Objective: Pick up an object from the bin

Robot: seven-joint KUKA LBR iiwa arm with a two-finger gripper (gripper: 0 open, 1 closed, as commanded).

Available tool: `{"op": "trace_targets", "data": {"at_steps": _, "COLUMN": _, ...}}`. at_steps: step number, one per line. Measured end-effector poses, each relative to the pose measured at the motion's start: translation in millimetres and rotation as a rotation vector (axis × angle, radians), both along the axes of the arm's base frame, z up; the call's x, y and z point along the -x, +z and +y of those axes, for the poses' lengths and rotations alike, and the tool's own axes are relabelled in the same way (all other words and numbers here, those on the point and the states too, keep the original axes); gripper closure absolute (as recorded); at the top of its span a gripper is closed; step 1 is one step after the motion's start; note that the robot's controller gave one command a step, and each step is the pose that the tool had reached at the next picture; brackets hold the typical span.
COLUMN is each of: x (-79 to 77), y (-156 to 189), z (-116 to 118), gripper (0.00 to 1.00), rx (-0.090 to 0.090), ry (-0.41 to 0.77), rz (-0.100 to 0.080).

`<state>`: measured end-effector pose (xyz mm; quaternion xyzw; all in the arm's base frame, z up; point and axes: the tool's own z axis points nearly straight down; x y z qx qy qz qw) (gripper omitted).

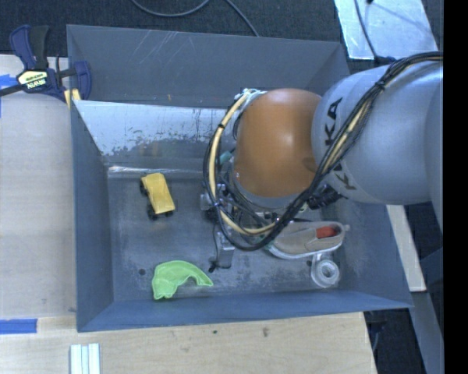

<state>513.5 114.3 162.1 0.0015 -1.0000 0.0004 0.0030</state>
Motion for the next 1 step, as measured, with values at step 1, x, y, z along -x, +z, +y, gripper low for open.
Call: {"op": "trace_targets", "data": {"at_steps": 1, "x": -1.9, "y": 4.4, "z": -0.4, "gripper": 0.0, "rx": -0.001, "ry": -0.003, "rz": -0.008}}
